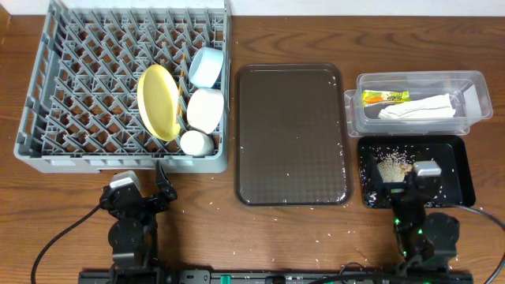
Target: Sort waste into correct bins and load items into the dishwasher
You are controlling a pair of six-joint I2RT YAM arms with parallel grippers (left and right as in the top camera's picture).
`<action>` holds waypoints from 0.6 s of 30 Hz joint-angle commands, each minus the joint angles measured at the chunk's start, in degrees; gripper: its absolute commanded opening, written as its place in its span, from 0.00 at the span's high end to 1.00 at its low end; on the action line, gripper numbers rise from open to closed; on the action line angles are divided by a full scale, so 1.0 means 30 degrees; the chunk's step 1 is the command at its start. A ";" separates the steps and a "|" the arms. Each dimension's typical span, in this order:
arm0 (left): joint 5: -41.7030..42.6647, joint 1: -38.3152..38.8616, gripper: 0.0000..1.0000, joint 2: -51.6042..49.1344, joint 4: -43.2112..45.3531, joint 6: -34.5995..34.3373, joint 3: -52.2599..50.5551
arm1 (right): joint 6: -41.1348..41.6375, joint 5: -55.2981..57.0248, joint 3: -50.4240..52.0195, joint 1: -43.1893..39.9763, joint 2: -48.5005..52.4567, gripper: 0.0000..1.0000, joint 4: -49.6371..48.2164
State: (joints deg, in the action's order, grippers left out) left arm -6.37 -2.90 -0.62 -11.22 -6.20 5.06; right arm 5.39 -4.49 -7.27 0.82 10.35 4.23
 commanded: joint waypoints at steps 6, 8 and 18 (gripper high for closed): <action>-0.0095 -0.0066 0.06 0.0095 -0.0291 -0.0029 -0.0452 | 0.0321 -0.0080 0.1763 0.0131 -0.2506 0.01 -0.0211; -0.0095 -0.0066 0.06 0.0095 -0.0291 -0.0029 -0.0452 | 0.0321 -0.0080 0.2113 0.0124 -0.3060 0.01 -0.0211; -0.0095 -0.0066 0.06 0.0095 -0.0291 -0.0029 -0.0452 | 0.0321 -0.0066 0.2317 0.0124 -0.3359 0.01 -0.0138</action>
State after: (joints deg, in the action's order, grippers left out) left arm -6.35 -2.92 -0.62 -11.22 -6.20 5.06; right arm 5.67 -4.49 -0.56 0.82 0.84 3.79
